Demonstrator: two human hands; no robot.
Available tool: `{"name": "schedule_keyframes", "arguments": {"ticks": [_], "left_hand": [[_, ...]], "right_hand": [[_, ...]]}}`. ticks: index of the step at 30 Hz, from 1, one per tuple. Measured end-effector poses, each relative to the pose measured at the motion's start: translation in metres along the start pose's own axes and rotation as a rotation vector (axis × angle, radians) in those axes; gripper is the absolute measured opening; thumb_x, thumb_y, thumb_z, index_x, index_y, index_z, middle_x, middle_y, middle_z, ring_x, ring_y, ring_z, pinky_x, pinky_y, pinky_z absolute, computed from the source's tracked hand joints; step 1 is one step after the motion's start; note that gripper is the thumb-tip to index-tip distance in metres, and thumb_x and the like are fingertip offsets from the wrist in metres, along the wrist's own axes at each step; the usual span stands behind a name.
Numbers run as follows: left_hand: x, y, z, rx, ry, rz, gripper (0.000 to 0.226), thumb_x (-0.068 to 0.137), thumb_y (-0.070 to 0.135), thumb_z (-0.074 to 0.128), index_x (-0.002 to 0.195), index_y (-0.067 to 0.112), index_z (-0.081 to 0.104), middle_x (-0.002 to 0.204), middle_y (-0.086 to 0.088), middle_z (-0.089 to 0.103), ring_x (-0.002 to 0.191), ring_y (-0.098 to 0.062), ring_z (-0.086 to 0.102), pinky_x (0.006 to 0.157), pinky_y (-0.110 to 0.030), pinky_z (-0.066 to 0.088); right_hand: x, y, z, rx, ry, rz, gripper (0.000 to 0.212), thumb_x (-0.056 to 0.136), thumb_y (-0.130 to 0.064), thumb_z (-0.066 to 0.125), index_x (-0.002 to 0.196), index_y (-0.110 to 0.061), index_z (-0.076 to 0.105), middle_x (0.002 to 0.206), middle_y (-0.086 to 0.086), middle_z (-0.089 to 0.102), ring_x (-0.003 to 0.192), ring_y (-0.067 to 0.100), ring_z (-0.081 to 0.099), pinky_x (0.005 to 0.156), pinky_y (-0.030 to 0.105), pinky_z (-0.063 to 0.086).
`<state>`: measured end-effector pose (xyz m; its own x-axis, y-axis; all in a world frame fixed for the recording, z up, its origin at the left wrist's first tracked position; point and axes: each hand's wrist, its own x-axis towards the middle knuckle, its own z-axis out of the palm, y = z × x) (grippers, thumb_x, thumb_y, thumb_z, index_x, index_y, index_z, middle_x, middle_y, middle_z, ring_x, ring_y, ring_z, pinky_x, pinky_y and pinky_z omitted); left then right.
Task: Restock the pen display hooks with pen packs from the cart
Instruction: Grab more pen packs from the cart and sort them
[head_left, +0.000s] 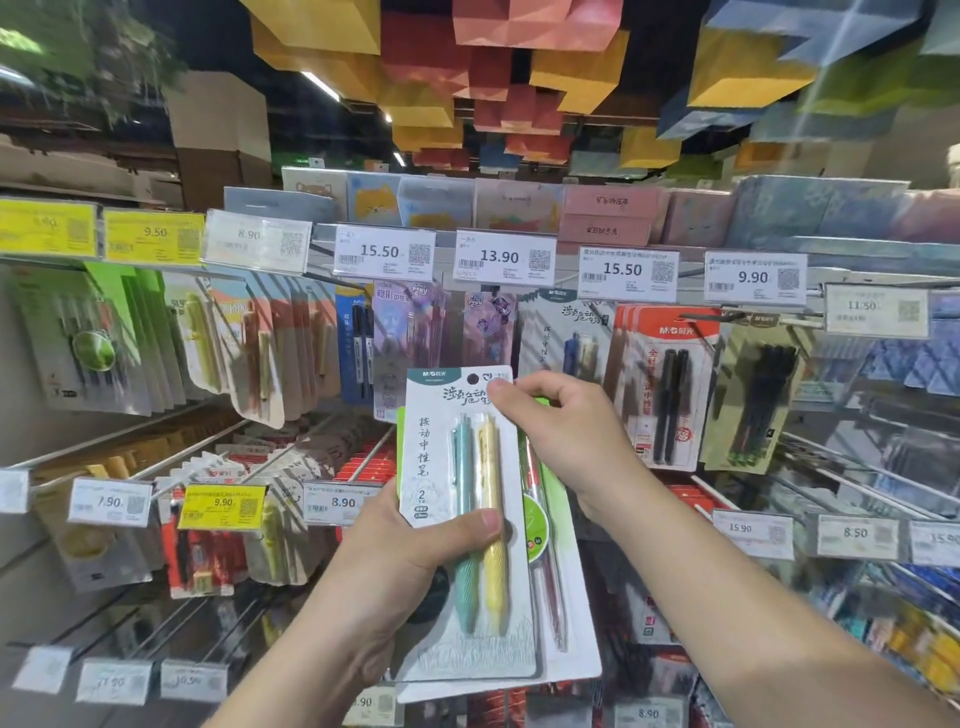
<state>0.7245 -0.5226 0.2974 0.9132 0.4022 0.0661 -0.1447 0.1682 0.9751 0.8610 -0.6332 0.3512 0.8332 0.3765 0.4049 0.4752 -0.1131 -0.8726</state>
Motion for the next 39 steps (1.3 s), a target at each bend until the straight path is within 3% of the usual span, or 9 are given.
{"name": "schedule_keyframes", "arguments": {"ticks": [3,10,15,19,22,27,30,33,39], "left_hand": [[0.0,0.0,-0.001,0.028,-0.018,-0.006,0.048,0.071,-0.001,0.084,0.116,0.01,0.07,0.1,-0.012,0.08,0.091,-0.029,0.078,0.078,-0.032,0.058],[0.002,-0.004,0.0,0.025,-0.024,-0.001,0.048,0.071,-0.001,0.085,0.116,0.009,0.069,0.099,-0.011,0.08,0.085,-0.023,0.079,0.066,-0.021,0.059],[0.007,-0.011,-0.001,-0.061,0.01,-0.101,0.059,0.06,0.049,0.092,0.112,0.025,0.078,0.111,-0.015,0.074,0.096,-0.029,0.056,0.087,-0.039,0.042],[0.006,-0.006,0.004,-0.001,0.098,-0.164,0.064,0.078,0.078,0.066,0.126,0.035,0.07,0.119,0.004,0.076,0.113,-0.024,0.07,0.106,-0.045,0.05],[0.004,-0.001,0.004,-0.088,0.072,-0.241,0.048,0.1,0.062,0.05,0.125,0.027,0.07,0.108,-0.006,0.08,0.096,-0.031,0.077,0.082,-0.047,0.062],[0.0,-0.003,0.006,-0.118,0.053,-0.206,0.029,0.103,0.038,0.056,0.118,0.019,0.073,0.105,-0.013,0.08,0.084,-0.03,0.078,0.07,-0.044,0.062],[0.002,-0.007,0.002,-0.099,0.063,-0.159,0.026,0.104,0.033,0.055,0.121,0.024,0.072,0.109,-0.009,0.079,0.093,-0.03,0.077,0.086,-0.051,0.06],[0.004,-0.007,-0.003,-0.068,0.057,-0.144,0.026,0.105,0.033,0.053,0.122,0.027,0.072,0.114,-0.005,0.078,0.11,-0.032,0.073,0.104,-0.061,0.05],[0.009,-0.004,-0.02,-0.004,0.056,-0.064,0.025,0.106,0.03,0.053,0.126,0.029,0.068,0.122,0.009,0.076,0.115,-0.01,0.07,0.111,-0.038,0.041]], "right_hand": [[0.001,-0.002,0.002,0.144,-0.06,0.062,0.038,0.086,-0.041,0.081,0.087,-0.004,0.074,0.078,-0.002,0.066,0.076,0.007,0.06,0.077,0.022,0.046],[-0.001,0.0,0.006,0.297,-0.089,0.184,0.01,0.086,-0.022,0.081,0.091,-0.014,0.077,0.097,-0.002,0.08,0.105,0.021,0.073,0.105,0.041,0.051],[-0.001,0.005,0.005,0.377,-0.047,0.235,0.003,0.083,-0.02,0.075,0.084,-0.017,0.076,0.093,-0.001,0.08,0.107,0.026,0.071,0.112,0.05,0.045],[-0.001,0.008,0.002,0.44,0.025,0.227,0.004,0.076,-0.024,0.068,0.076,-0.022,0.064,0.093,0.006,0.071,0.098,0.029,0.062,0.106,0.046,0.044],[-0.001,0.007,-0.001,0.497,0.101,0.239,0.009,0.07,-0.028,0.064,0.076,-0.025,0.058,0.094,0.009,0.059,0.099,0.033,0.057,0.101,0.038,0.04],[-0.004,0.007,-0.003,0.628,0.119,0.273,0.023,0.074,-0.025,0.067,0.093,-0.015,0.073,0.111,0.023,0.074,0.108,0.04,0.069,0.109,0.063,0.045],[-0.004,0.011,-0.003,0.727,0.116,0.246,0.017,0.088,-0.018,0.061,0.101,-0.014,0.07,0.111,0.021,0.075,0.098,0.034,0.07,0.109,0.063,0.044],[-0.003,0.012,-0.002,0.75,0.11,0.198,0.028,0.072,-0.031,0.07,0.097,-0.019,0.068,0.107,0.015,0.074,0.107,0.039,0.068,0.113,0.063,0.039],[0.001,0.013,-0.015,0.688,0.166,0.179,0.044,0.062,-0.038,0.07,0.096,-0.01,0.074,0.116,0.015,0.074,0.12,0.037,0.065,0.115,0.055,0.043]]}}
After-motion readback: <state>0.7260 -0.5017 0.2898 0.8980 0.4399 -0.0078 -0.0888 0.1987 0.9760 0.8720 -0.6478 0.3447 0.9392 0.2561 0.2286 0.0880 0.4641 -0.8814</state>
